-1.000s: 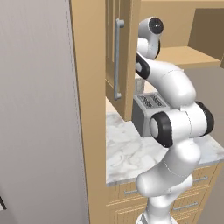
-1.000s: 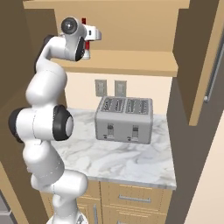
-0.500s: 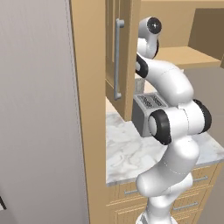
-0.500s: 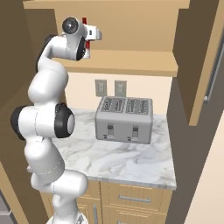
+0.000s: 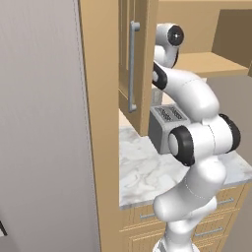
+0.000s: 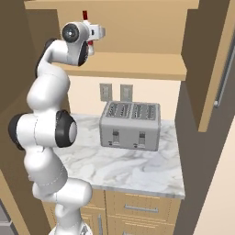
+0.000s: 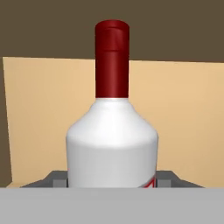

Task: Open the cabinet directly in front. Then move the liquor and the cup to the dining counter with the candle on it.

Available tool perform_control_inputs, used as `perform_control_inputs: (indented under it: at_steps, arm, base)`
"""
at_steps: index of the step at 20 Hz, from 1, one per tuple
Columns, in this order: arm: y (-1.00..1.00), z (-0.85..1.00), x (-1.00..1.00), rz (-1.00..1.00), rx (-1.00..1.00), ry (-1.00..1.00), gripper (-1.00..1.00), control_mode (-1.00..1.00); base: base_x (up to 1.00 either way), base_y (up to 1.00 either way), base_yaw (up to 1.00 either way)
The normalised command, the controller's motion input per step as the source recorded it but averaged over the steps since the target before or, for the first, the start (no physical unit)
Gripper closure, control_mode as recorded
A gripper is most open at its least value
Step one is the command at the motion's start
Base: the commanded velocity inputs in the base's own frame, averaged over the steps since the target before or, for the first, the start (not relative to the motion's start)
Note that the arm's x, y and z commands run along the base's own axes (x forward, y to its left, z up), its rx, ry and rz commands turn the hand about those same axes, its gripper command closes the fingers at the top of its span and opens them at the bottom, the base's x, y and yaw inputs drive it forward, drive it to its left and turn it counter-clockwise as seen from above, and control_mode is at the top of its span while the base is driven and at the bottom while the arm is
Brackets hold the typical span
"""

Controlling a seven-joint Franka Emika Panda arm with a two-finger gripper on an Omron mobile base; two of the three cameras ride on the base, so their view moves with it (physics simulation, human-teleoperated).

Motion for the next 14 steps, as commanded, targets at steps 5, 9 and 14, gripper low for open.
perform_control_inputs:
  at_steps: [5, 9, 14]
  arm:
    - [0.00, 0.00, -0.04, 0.00, 0.00, -0.01, 1.00, -1.00]
    - [-0.12, 0.11, -0.81, 0.00, 0.01, -0.12, 1.00, -1.00]
    - [-0.28, 0.05, -1.00, 0.00, 0.03, -0.14, 1.00, -1.00]
  base:
    - [0.00, 0.00, 0.00]
    - [0.00, 0.00, 0.00]
    - [0.00, 0.00, 0.00]
